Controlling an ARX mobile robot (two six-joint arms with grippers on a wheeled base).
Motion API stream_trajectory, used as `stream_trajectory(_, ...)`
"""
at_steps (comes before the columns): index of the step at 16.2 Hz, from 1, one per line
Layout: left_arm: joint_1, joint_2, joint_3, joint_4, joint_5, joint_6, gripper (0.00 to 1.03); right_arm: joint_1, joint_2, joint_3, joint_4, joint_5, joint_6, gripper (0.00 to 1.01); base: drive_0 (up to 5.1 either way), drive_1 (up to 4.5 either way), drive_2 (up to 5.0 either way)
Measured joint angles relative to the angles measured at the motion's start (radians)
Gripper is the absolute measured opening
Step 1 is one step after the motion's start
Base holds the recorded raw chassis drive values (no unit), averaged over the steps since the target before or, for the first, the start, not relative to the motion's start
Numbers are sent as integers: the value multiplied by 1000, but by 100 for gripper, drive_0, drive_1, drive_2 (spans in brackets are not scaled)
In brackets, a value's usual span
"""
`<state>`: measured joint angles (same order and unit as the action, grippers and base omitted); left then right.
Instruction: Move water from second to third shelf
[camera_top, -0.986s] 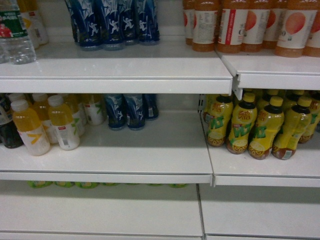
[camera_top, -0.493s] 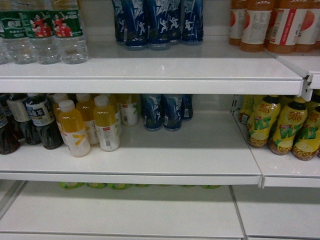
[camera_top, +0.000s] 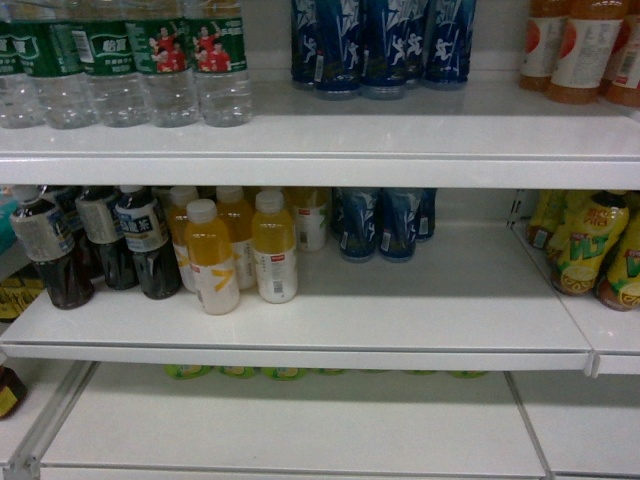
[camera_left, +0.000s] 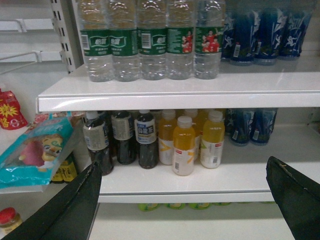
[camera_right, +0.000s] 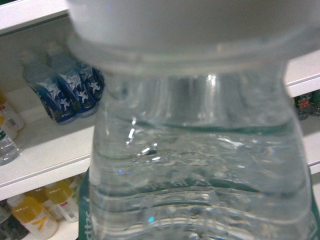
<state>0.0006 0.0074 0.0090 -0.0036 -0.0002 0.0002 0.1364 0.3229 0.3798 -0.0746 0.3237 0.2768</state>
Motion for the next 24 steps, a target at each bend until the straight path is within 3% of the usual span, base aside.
stream_trajectory(21,0,0,0,0,-1,0,98,0,1,0,1,-4,0,43,-487,244,244)
stream_trajectory(24,-2,0,0,-1,-7,0,98,0,3,0,3,-8,0,43,0,0,0)
